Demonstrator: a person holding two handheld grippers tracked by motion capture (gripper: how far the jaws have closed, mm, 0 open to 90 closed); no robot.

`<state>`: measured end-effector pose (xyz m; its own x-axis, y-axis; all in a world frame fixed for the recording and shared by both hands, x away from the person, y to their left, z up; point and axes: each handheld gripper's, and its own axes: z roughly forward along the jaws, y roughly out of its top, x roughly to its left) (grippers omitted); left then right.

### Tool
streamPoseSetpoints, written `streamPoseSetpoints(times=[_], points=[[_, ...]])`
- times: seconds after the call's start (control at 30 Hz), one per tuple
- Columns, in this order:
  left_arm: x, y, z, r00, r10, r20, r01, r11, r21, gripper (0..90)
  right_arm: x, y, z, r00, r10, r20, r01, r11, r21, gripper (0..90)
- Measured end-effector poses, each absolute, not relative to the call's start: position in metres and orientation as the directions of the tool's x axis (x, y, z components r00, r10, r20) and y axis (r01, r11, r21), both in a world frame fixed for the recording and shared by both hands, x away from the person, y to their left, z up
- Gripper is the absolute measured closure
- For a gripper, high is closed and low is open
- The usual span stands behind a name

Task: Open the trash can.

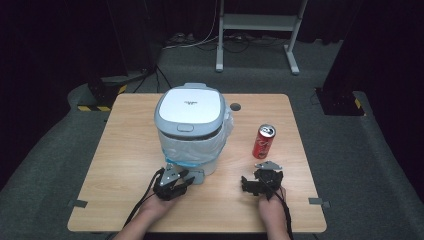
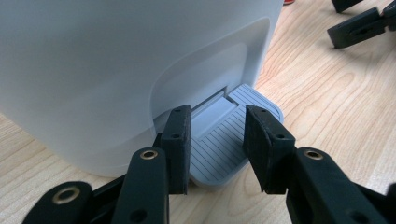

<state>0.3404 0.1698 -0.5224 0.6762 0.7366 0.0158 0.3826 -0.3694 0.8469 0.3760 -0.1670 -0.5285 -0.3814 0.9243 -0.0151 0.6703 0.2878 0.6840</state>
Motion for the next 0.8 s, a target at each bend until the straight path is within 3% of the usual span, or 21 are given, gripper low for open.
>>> streamPoseSetpoints(times=[0.3,0.8], points=[[0.3422,0.1632,-0.5236,0.677,0.734,0.050,0.403,-0.428,0.809,61.2,0.3755,-0.1672,-0.5286,-0.386,0.922,-0.017,0.668,0.293,0.684,1.9],[0.3467,0.1642,-0.5240,0.674,0.738,-0.012,0.448,-0.396,0.802,61.2,0.3750,-0.1673,-0.5284,-0.398,0.917,-0.017,0.665,0.302,0.683,1.7]])
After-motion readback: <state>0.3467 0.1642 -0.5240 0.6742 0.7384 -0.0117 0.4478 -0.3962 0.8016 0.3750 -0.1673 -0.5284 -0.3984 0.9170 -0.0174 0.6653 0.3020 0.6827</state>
